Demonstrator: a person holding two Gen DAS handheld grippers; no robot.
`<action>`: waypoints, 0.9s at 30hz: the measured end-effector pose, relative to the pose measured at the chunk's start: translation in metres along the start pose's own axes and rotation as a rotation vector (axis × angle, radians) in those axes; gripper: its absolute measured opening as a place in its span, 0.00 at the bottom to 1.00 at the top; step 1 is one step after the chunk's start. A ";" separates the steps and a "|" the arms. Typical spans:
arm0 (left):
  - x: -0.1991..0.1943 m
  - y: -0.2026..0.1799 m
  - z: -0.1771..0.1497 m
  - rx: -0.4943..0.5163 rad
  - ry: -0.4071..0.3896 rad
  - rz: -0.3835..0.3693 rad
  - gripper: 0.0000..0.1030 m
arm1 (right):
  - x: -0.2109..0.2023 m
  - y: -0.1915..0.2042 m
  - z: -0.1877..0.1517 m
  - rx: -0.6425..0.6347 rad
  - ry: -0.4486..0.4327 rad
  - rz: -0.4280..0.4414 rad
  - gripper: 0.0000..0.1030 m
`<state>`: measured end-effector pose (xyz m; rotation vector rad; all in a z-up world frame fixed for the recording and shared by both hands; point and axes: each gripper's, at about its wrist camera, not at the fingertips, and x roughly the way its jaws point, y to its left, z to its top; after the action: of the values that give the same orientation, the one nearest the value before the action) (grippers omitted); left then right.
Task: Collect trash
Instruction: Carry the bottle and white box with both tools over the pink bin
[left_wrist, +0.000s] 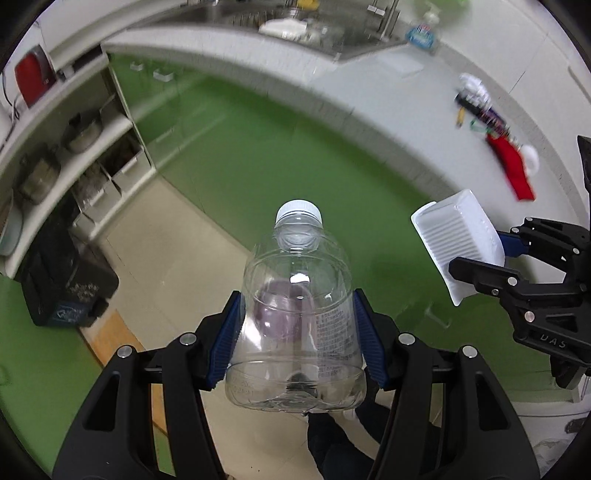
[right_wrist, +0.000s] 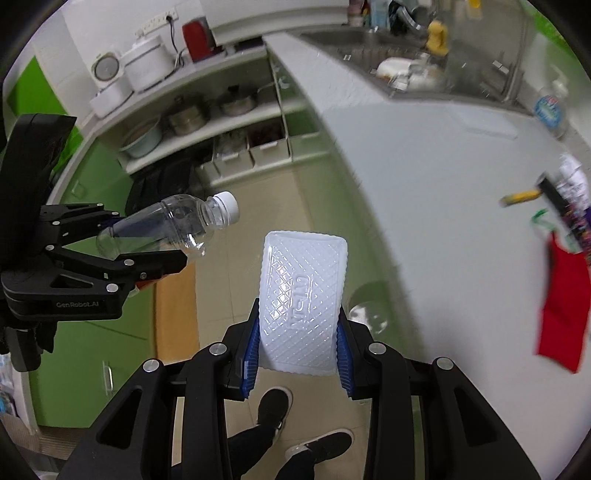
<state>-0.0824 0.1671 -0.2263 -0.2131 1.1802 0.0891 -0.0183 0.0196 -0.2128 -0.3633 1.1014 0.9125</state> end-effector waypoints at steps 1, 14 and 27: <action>0.009 0.002 -0.002 -0.002 0.011 -0.004 0.57 | 0.011 0.001 -0.002 0.003 0.013 0.002 0.33; 0.172 0.025 -0.035 0.009 0.134 -0.063 0.57 | 0.103 -0.001 -0.030 -0.013 0.068 -0.039 0.33; 0.285 0.021 -0.046 0.036 0.208 -0.050 0.57 | 0.148 -0.008 -0.066 -0.005 0.103 -0.058 0.33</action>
<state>-0.0191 0.1658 -0.5089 -0.2233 1.3818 0.0016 -0.0301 0.0377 -0.3731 -0.4483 1.1769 0.8527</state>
